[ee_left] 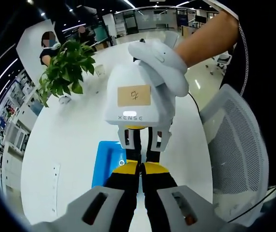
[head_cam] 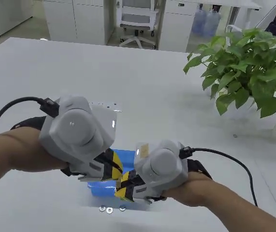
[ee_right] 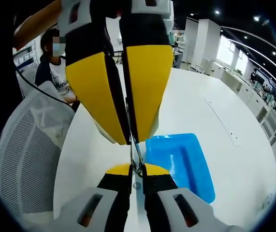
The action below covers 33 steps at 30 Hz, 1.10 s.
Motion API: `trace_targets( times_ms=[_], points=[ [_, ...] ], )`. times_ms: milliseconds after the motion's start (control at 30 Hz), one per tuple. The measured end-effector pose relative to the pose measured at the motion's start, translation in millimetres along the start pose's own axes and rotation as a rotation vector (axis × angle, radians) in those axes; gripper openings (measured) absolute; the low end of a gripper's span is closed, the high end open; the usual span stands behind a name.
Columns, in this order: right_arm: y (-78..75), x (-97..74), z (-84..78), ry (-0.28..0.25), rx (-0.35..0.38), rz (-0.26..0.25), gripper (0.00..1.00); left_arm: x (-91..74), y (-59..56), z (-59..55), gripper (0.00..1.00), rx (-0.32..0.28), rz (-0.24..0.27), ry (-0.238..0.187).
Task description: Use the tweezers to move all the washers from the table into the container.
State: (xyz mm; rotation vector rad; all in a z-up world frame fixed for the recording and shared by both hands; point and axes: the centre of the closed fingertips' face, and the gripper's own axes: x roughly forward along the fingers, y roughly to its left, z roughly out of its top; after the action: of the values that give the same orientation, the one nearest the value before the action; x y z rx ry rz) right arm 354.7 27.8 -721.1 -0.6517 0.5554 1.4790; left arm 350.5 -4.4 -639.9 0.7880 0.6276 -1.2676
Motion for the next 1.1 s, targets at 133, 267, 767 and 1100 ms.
trace_targets(
  times_ms=[133, 267, 767, 1100],
  points=[
    [-8.7, -0.7, 1.5, -0.002, 0.001, -0.006, 0.09, -0.5, 8.3, -0.1, 0.05, 0.001, 0.005, -0.001],
    [-17.2, -0.1, 3.0, -0.003, 0.000, -0.015, 0.09, -0.6, 16.2, -0.2, 0.05, 0.002, 0.012, -0.005],
    [-42.8, 17.3, -0.8, -0.005, 0.004, -0.033, 0.09, 9.0, 39.5, -16.7, 0.05, 0.014, 0.019, -0.002],
    [-52.0, 32.5, -11.5, -0.003, 0.022, -0.018, 0.10, 22.2, 47.8, -30.3, 0.05, -0.006, 0.014, -0.002]
  ],
)
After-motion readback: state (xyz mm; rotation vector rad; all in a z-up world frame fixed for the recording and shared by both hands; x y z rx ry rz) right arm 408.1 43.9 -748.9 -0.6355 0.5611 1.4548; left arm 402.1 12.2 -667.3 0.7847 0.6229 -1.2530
